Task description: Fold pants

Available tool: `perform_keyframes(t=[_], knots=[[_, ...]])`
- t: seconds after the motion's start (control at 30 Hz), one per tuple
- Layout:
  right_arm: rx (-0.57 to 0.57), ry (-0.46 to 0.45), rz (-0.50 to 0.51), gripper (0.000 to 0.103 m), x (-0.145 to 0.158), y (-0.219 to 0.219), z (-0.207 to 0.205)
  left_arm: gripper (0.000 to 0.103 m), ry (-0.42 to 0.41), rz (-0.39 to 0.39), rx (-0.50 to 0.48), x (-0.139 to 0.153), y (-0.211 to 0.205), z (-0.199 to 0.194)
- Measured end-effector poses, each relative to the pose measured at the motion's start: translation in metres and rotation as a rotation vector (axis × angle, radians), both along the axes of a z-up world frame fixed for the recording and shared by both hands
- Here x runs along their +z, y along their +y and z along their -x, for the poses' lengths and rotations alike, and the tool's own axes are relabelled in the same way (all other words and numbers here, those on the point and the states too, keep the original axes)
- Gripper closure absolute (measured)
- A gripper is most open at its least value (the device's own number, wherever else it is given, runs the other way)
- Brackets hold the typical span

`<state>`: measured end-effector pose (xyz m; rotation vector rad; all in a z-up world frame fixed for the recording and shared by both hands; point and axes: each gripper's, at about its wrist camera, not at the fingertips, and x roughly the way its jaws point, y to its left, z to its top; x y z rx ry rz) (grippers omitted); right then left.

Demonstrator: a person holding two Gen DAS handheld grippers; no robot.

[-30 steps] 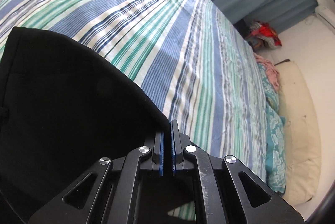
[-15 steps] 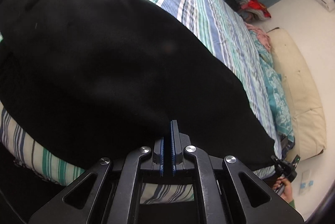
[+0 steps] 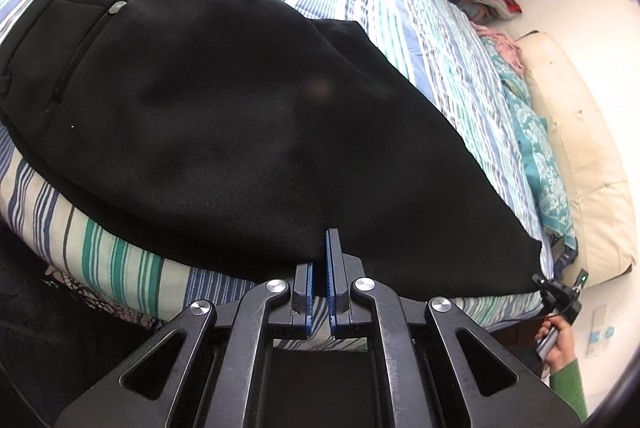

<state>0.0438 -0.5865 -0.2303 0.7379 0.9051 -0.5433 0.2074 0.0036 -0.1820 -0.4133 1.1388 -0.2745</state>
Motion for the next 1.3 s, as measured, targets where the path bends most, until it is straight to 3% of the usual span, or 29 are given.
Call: perform_keyframes(t=[0.27, 0.37, 0.4, 0.43, 0.5, 0.57, 0.6, 0.67, 0.73, 0.77, 0.87, 0.93, 0.97, 1.0, 1.03, 1.07, 1.13, 1.23, 1.3], knots=[[-0.022, 0.003, -0.005, 0.097, 0.0, -0.002, 0.006, 0.1, 0.014, -0.057, -0.025, -0.009, 0.008, 0.009], [-0.02, 0.032, 0.013, 0.095, 0.0, -0.001, 0.002, 0.092, 0.05, -0.067, -0.022, -0.016, 0.009, 0.002], [-0.017, 0.038, 0.02, 0.086, 0.0, 0.0, 0.001, 0.087, 0.053, -0.064, -0.023, -0.015, 0.011, 0.003], [-0.016, 0.041, 0.026, 0.08, 0.001, 0.0, 0.001, 0.073, 0.068, -0.085, -0.023, -0.012, 0.011, 0.004], [-0.019, 0.012, 0.017, 0.04, 0.006, 0.001, 0.005, 0.057, 0.091, -0.132, -0.029, -0.003, 0.015, 0.014], [-0.028, -0.041, 0.003, 0.024, 0.015, 0.002, 0.016, 0.055, 0.076, -0.17, -0.022, 0.013, 0.025, 0.032], [-0.057, -0.027, 0.034, 0.019, 0.022, 0.004, 0.022, 0.055, 0.051, -0.183, -0.009, 0.024, 0.033, 0.04], [-0.12, -0.022, 0.113, 0.019, 0.038, 0.01, 0.038, 0.05, -0.042, -0.202, 0.02, 0.047, 0.045, 0.046], [-0.172, -0.04, 0.168, 0.019, 0.053, 0.02, 0.05, 0.032, -0.137, -0.237, 0.043, 0.064, 0.055, 0.034], [-0.181, -0.056, 0.182, 0.019, 0.059, 0.027, 0.052, 0.031, -0.175, -0.257, 0.037, 0.067, 0.057, 0.022], [-0.112, -0.11, 0.179, 0.018, 0.07, 0.062, 0.032, 0.031, -0.28, -0.374, 0.006, 0.063, 0.055, -0.028], [-0.002, -0.13, 0.165, 0.016, 0.07, 0.097, 0.004, 0.034, -0.305, -0.504, -0.004, 0.047, 0.045, -0.058], [0.06, -0.138, 0.162, 0.016, 0.068, 0.117, -0.011, 0.039, -0.291, -0.587, 0.004, 0.034, 0.045, -0.069], [0.117, -0.142, 0.163, 0.016, 0.066, 0.138, -0.025, 0.053, -0.255, -0.674, 0.024, 0.019, 0.049, -0.079], [0.17, -0.147, 0.169, 0.016, 0.061, 0.159, -0.038, 0.056, -0.201, -0.733, 0.052, 0.001, 0.062, -0.085], [0.214, -0.149, 0.176, 0.015, 0.055, 0.178, -0.049, 0.054, -0.167, -0.715, 0.076, -0.011, 0.074, -0.087], [0.28, -0.109, 0.195, 0.015, 0.035, 0.21, -0.067, 0.045, -0.201, -0.624, 0.123, -0.016, 0.093, -0.078], [0.311, 0.022, 0.207, 0.014, -0.006, 0.233, -0.08, 0.044, -0.198, -0.6, 0.112, -0.007, 0.092, -0.07], [0.308, 0.009, 0.234, 0.002, -0.01, 0.236, -0.077, 0.043, -0.19, -0.578, 0.115, 0.0, 0.089, -0.062]])
